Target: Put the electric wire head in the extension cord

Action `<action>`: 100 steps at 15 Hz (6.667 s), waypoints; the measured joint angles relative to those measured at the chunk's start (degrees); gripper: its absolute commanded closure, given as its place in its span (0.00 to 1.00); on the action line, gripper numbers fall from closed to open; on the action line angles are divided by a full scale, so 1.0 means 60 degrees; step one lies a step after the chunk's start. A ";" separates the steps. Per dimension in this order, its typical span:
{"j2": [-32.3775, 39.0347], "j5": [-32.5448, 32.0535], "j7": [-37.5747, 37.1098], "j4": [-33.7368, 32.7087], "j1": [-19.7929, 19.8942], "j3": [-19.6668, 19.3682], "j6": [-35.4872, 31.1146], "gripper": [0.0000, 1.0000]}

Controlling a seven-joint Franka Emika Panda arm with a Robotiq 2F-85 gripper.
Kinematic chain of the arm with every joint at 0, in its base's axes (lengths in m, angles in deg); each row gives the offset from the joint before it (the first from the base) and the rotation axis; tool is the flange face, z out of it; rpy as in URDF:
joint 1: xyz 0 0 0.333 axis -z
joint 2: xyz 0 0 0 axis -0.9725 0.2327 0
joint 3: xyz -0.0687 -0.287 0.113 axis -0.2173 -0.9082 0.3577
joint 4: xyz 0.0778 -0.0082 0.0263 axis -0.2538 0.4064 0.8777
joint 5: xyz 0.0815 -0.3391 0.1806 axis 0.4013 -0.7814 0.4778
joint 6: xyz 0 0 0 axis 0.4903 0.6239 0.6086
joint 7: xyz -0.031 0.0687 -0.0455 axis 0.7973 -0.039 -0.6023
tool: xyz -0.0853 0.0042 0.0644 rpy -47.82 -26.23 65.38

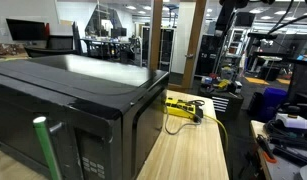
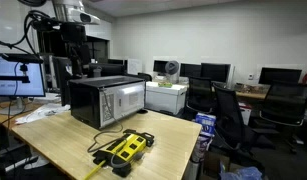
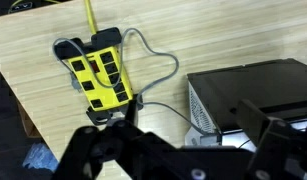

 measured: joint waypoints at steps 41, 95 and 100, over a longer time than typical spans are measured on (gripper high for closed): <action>0.0441 -0.0012 0.0355 -0.0020 0.0021 -0.0382 0.0200 0.00; 1.0659 0.0031 0.5993 -0.3727 0.3373 -0.0499 -0.5089 0.00; 1.0956 0.0016 0.5992 -0.3998 0.3557 -0.0499 -0.5381 0.00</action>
